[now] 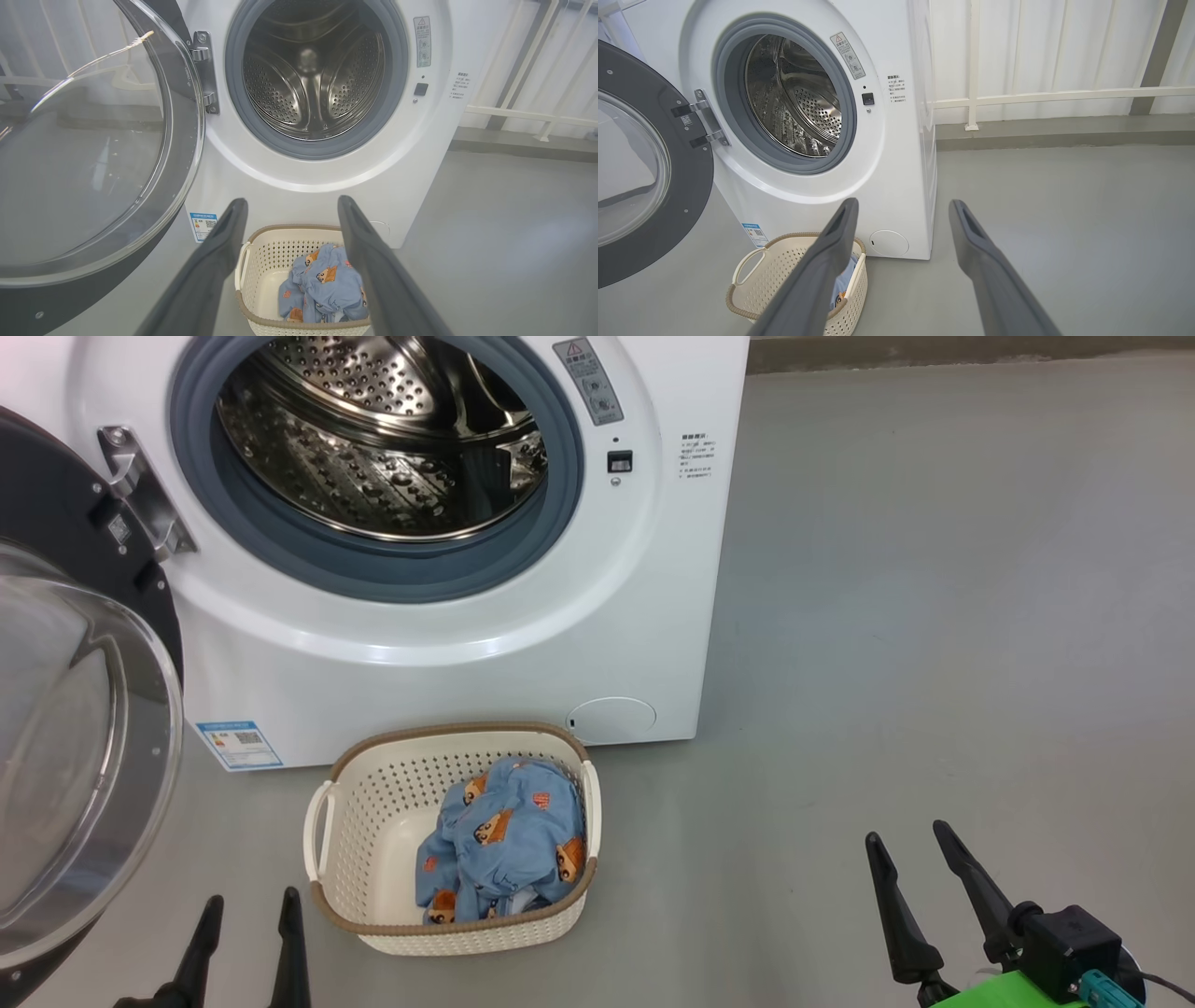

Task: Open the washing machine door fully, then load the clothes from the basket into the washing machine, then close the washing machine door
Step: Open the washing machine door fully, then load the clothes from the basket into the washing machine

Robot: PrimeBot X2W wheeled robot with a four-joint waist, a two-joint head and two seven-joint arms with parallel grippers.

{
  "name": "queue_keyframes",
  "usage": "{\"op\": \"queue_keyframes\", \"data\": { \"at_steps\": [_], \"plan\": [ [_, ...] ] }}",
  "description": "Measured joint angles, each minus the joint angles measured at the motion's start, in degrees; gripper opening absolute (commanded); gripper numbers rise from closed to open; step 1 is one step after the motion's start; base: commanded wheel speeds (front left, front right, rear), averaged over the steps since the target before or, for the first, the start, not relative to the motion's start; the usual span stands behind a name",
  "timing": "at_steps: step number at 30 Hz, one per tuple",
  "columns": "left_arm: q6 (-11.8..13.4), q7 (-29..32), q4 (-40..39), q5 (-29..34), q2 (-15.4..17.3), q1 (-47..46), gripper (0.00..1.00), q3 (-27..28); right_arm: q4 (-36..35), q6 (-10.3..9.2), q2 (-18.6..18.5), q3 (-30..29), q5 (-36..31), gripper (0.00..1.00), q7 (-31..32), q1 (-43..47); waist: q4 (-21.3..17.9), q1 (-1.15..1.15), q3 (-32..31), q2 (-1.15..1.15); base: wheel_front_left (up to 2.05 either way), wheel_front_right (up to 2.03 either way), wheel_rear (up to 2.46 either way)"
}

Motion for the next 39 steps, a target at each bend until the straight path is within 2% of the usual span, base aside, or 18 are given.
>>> {"op": "queue_keyframes", "data": {
  "at_steps": [27,39],
  "plan": [
    [0.0,0.0,0.0,-0.8,0.0,-0.1,1.00,-0.9,1.4,0.00,0.0,0.5,-0.6,1.00,0.0,-0.2,0.3,0.00,0.9,0.00,0.02,-0.02,0.00],
    [0.0,0.0,0.1,-0.9,0.5,-0.1,1.00,-0.5,1.6,0.00,0.0,1.0,-0.6,1.00,0.0,-0.2,0.2,0.00,1.9,0.00,1.22,-1.21,-0.01]
  ]
}}
